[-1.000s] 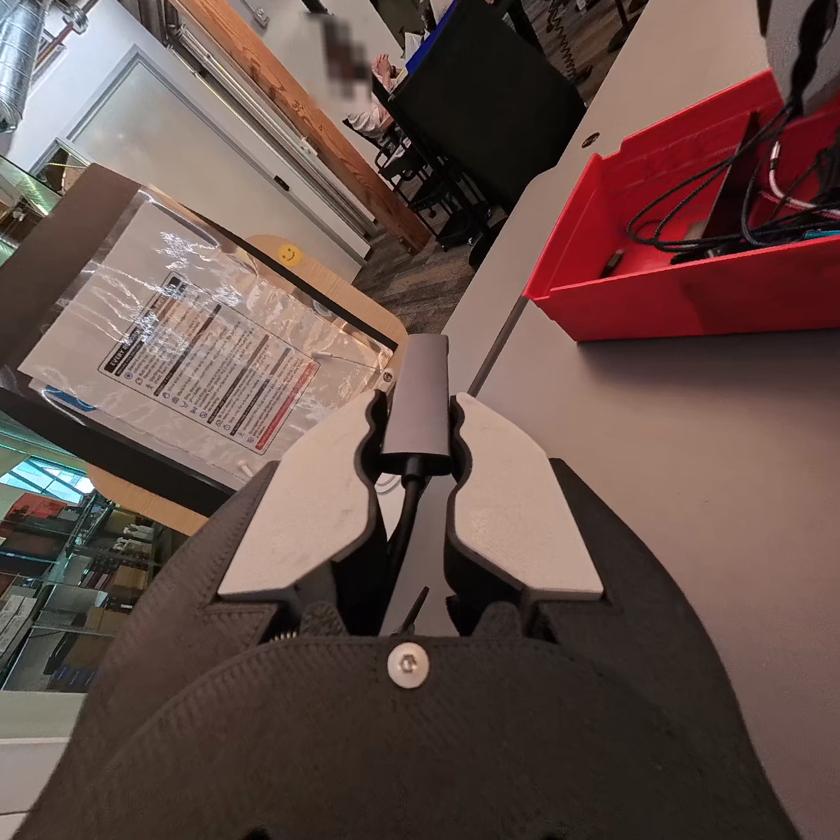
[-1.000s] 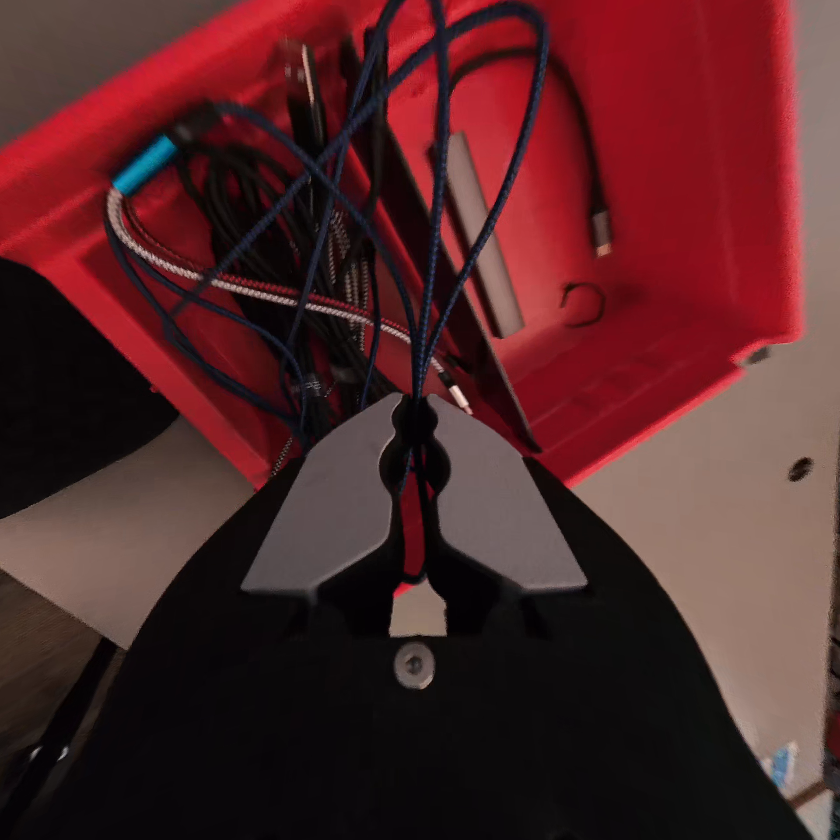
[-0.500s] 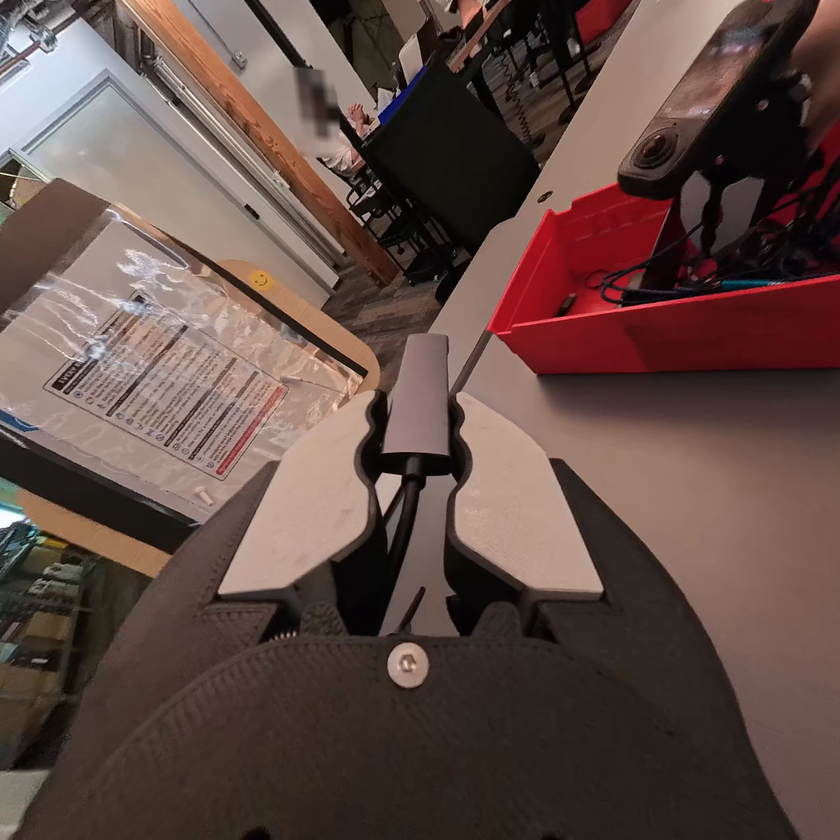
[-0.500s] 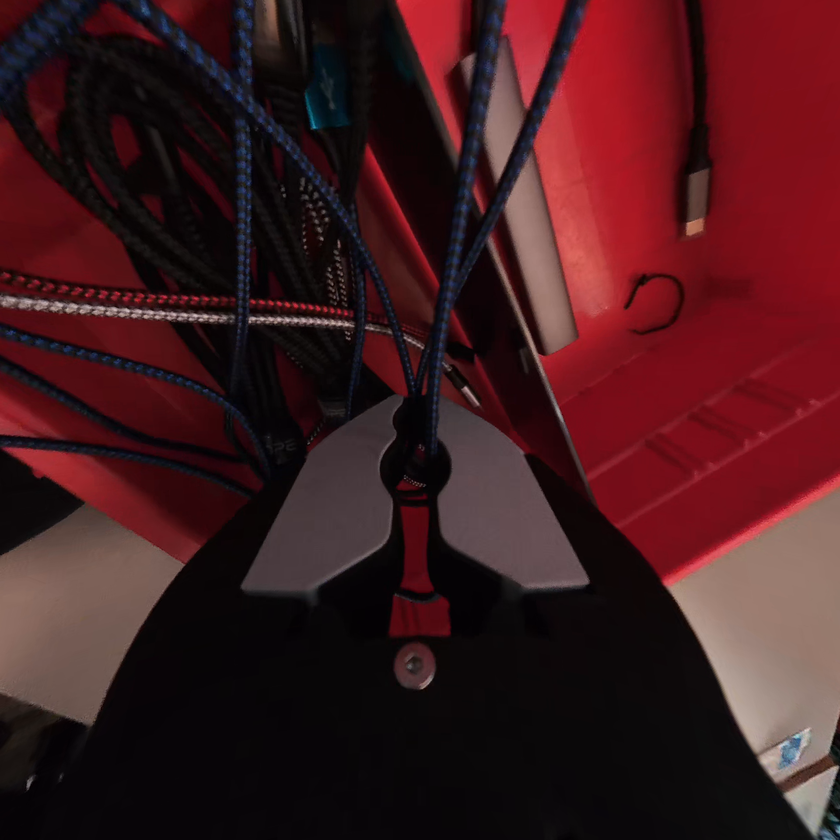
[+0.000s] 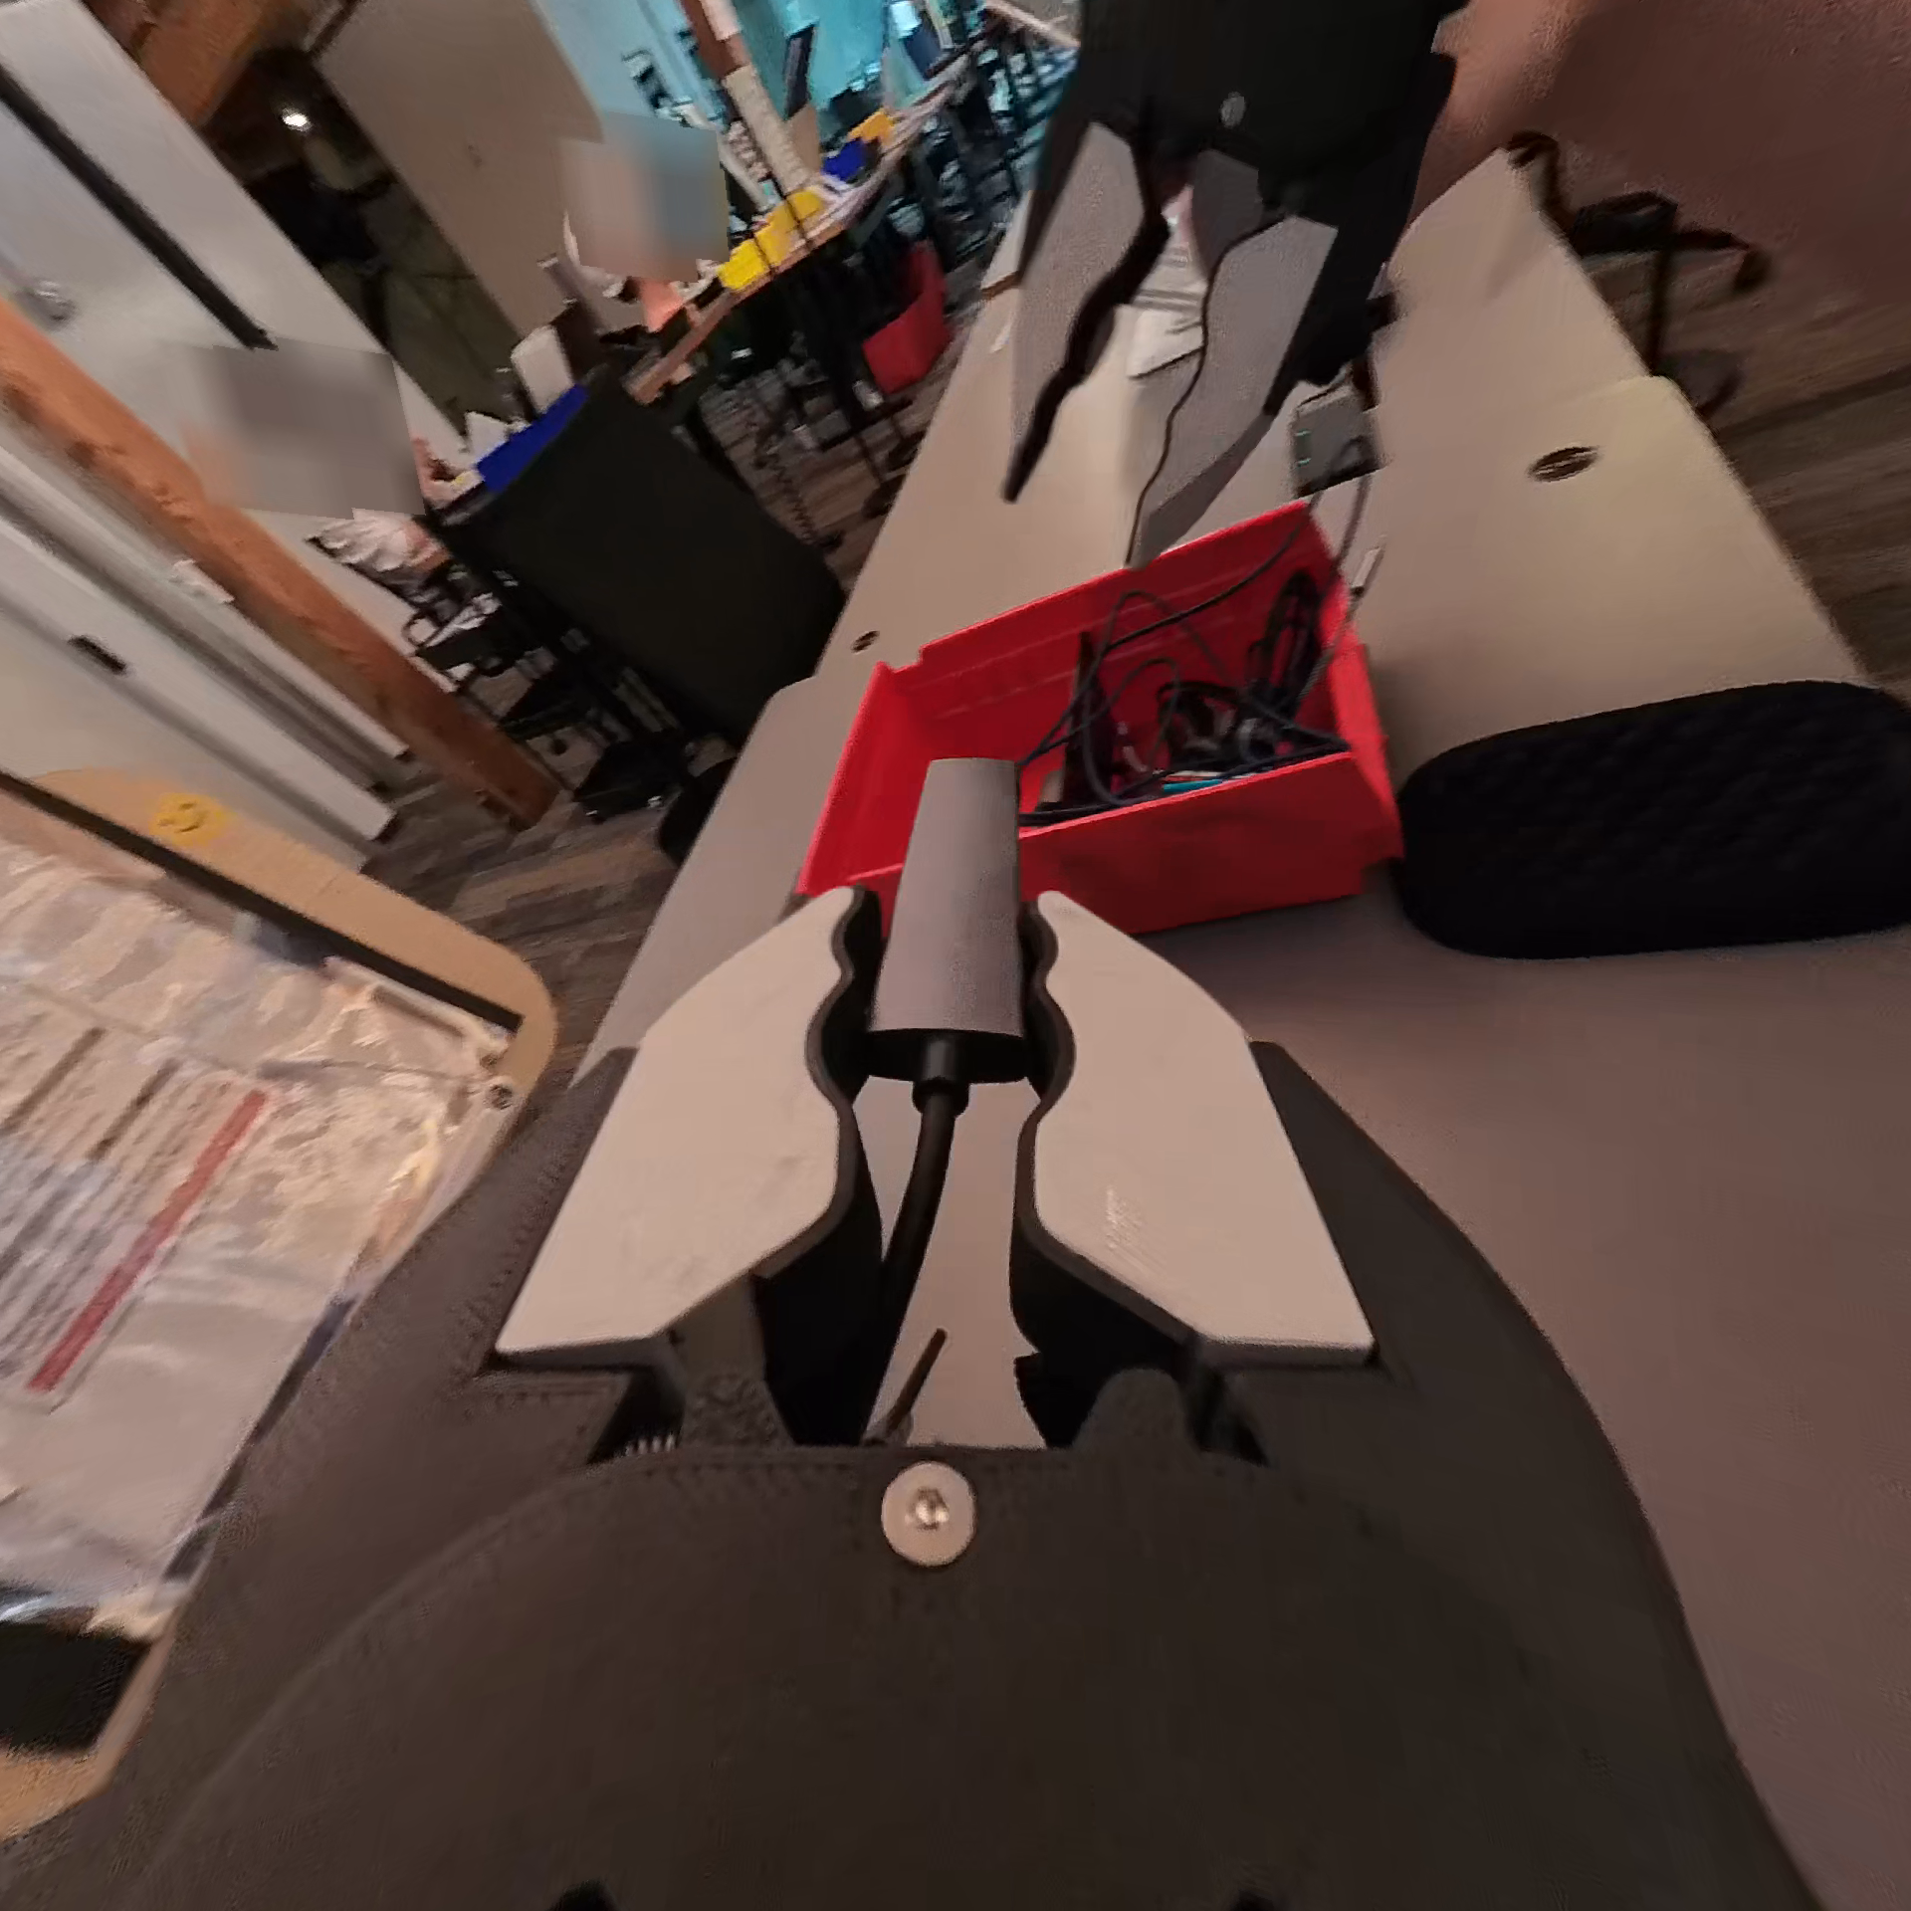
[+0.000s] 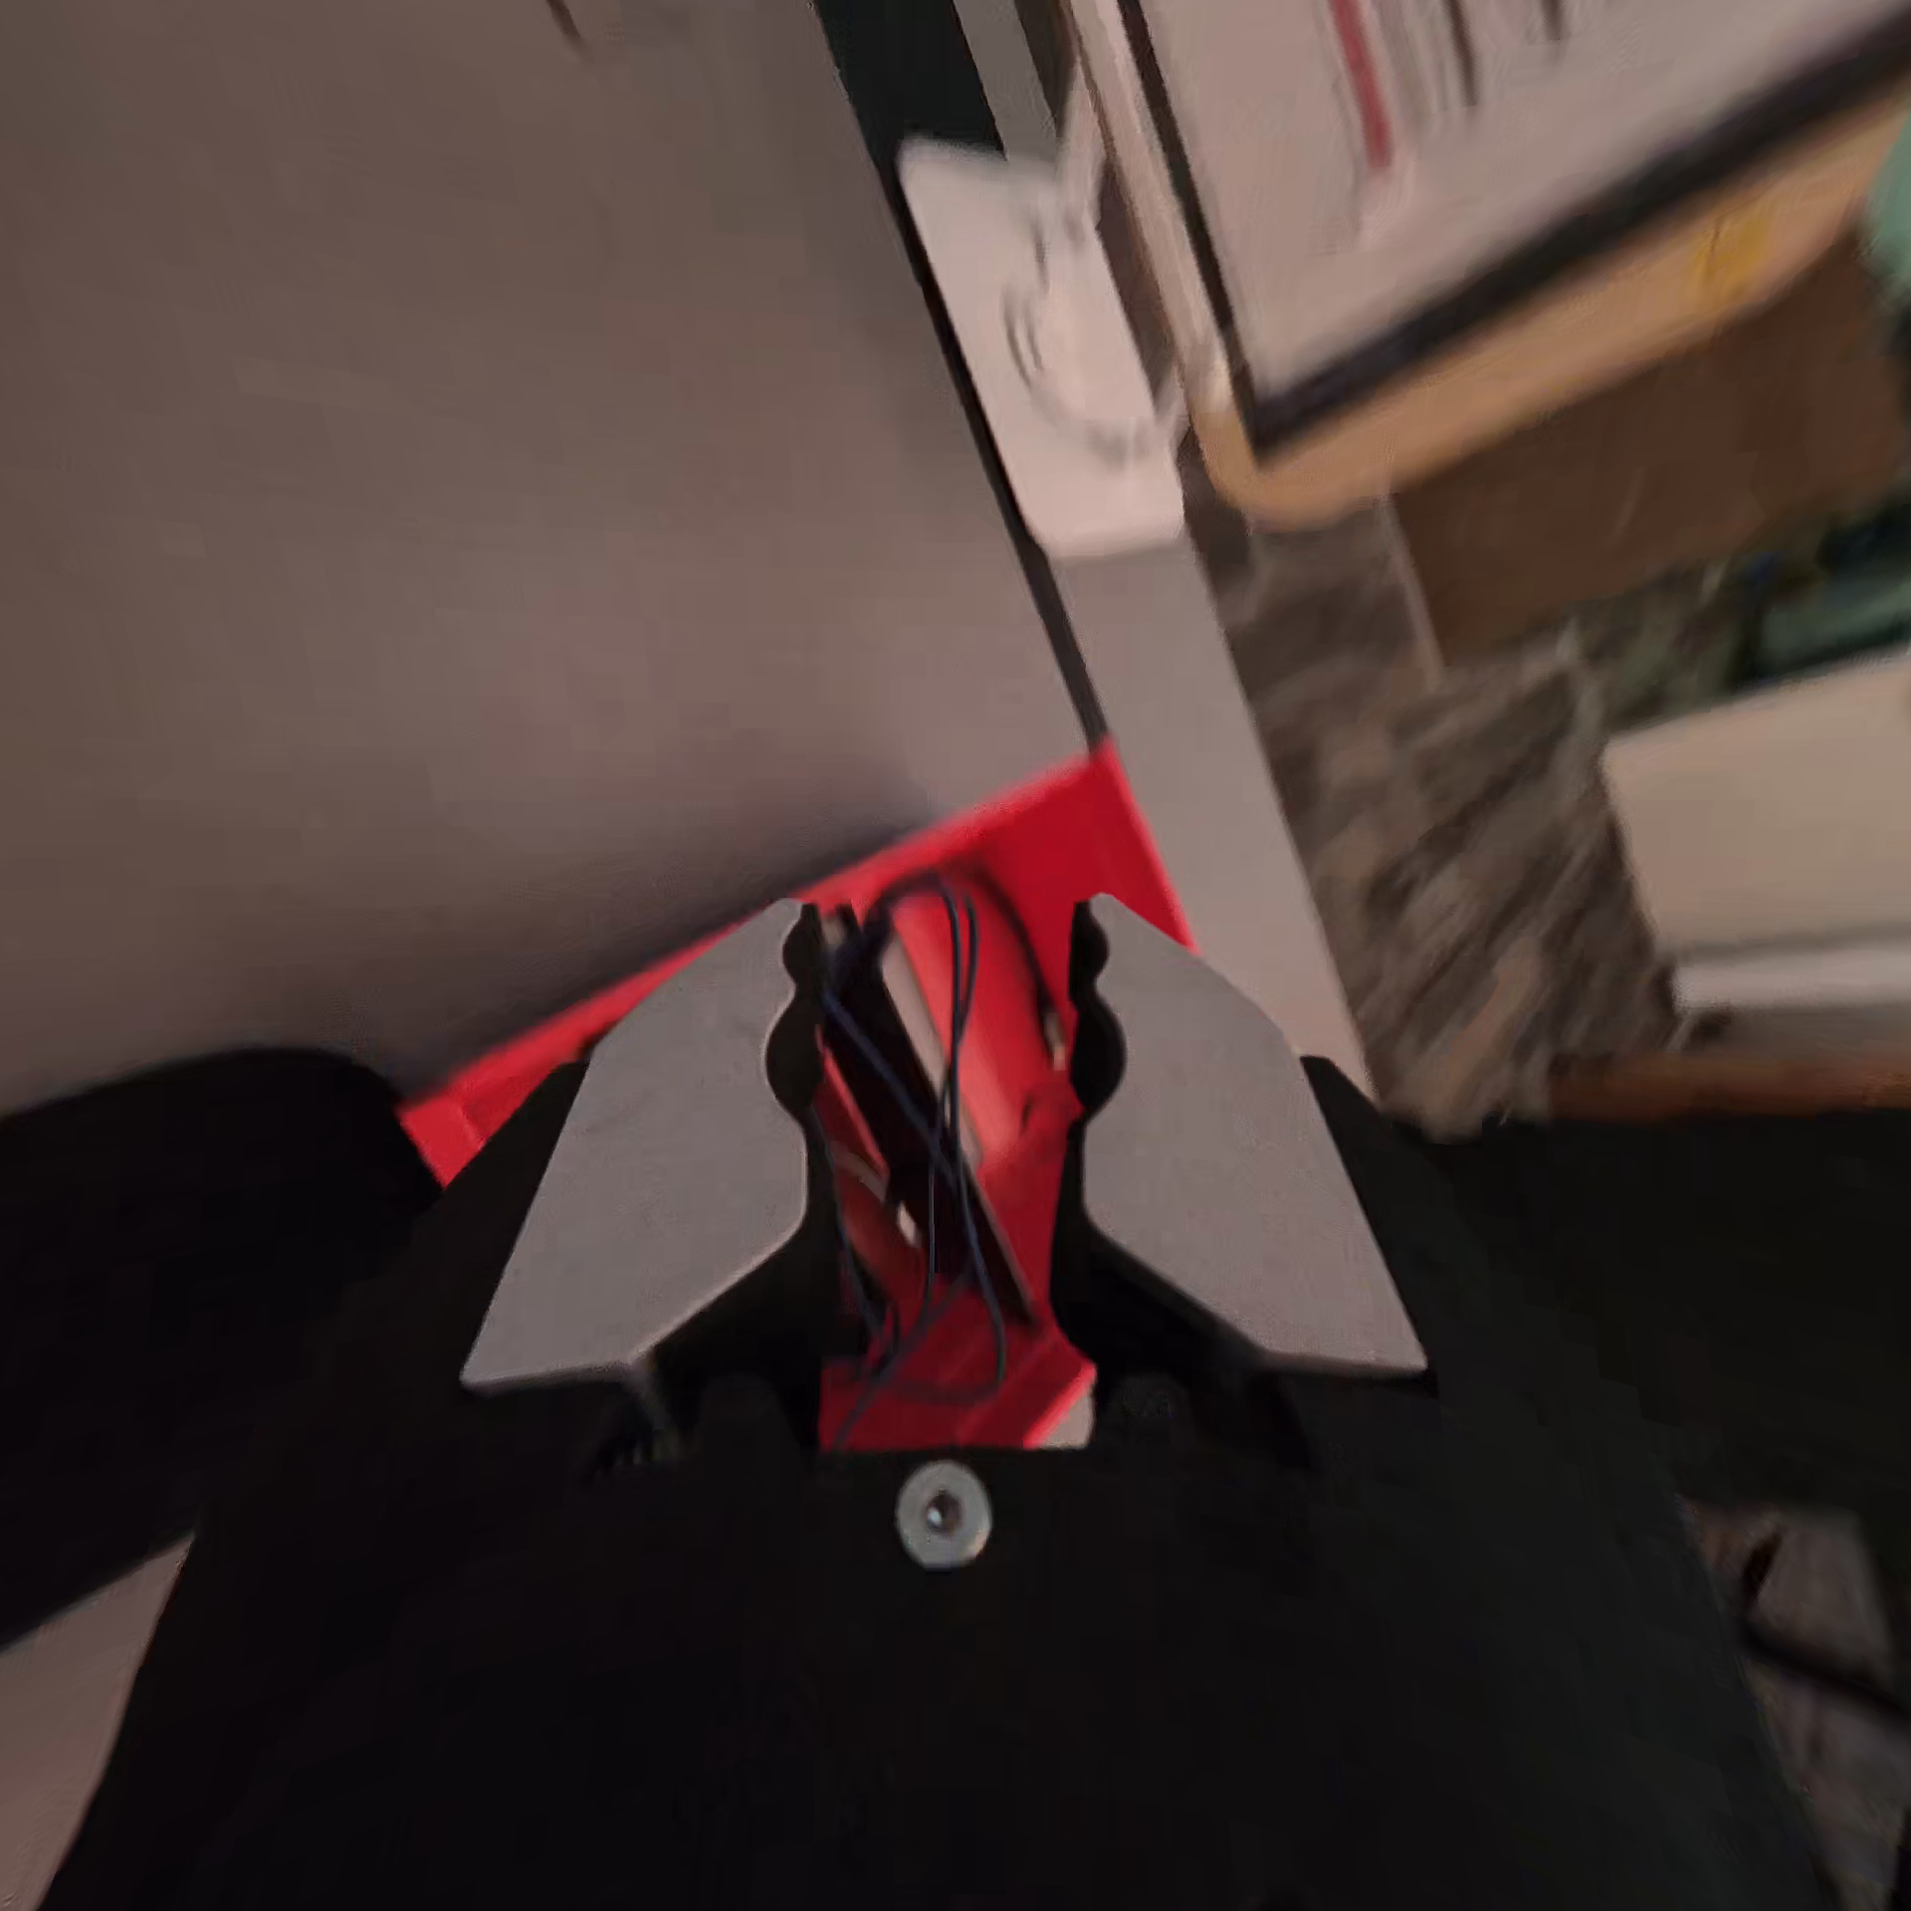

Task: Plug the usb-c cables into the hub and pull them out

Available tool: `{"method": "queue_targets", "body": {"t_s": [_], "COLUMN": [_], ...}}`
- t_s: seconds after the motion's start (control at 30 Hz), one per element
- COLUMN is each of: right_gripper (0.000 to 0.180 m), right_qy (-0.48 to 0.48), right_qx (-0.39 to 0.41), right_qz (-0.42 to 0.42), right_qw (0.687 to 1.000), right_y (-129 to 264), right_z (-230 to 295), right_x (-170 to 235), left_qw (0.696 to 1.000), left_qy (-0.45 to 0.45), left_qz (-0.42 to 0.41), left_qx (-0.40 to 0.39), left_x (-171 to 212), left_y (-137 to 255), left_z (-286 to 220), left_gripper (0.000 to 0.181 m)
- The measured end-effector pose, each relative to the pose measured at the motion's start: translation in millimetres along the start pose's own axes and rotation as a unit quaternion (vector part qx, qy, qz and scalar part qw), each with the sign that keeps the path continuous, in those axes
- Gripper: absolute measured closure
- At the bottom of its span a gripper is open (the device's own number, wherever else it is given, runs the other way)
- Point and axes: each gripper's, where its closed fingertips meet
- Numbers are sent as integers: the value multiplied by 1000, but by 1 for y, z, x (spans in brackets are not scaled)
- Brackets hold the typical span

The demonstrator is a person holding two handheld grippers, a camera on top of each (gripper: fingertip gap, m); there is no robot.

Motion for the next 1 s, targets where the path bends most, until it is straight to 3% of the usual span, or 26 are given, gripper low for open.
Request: {"method": "queue_targets", "body": {"t_s": [0.03, 0.2, 0.33, 0.37, 0.4, 0.47, 0.5, 0.57, 0.63, 0.77, 0.87, 1.0], "right_gripper": [133, 129, 127, 131, 154, 155, 155, 155, 155, 155, 155, 155], "right_qy": [35, 82, 105, 116, 135, 140, 133, 112, 87, 24, -21, -78], "right_qx": [-7, -74, -101, -98, -109, -108, -111, -93, -67, -33, -9, -68], "right_qz": [-28, -110, -75, -65, -50, -34, -33, -25, -15, -6, 51, 120], "right_qw": [999, 988, 986, 986, 984, 984, 984, 989, 994, 999, 998, 987], "right_y": [3, -1, -26, -31, -34, -37, -37, -35, -29, -4, 7, -14], "right_z": [13, 58, 70, 71, 76, 76, 74, 56, 29, -32, -74, -82], "right_x": [-27, -112, -127, -128, -125, -123, -121, -112, -96, -49, 7, 69], "left_qw": [1000, 999, 998, 998, 998, 999, 998, 993, 984, 963, 959, 965], "left_qy": [1, -8, -4, -2, 1, 14, 32, 84, 139, 217, 233, 224], "left_qz": [0, 12, 2, -1, -2, -9, -26, -69, -102, -153, -157, -138], "left_qx": [12, 34, 59, 62, 57, 47, 39, 40, 44, 53, 34, 17], "left_x": [0, 2, -3, -4, -4, -6, -11, -22, -30, -34, -28, -20], "left_y": [-2, -10, -14, -15, -16, -17, -15, -4, 11, 46, 62, 68], "left_z": [-5, -18, -29, -31, -30, -26, -21, -11, 3, 30, 47, 53], "left_gripper": [155, 155, 155, 155, 155, 154, 143, 113, 103, 108, 111, 113]}}
Point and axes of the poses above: each gripper's, where its closed fingertips meet, y back along the fingers, x out of its underside, z = x × y across the jaws, and after that the axes turned 5 degrees about z, right-handed
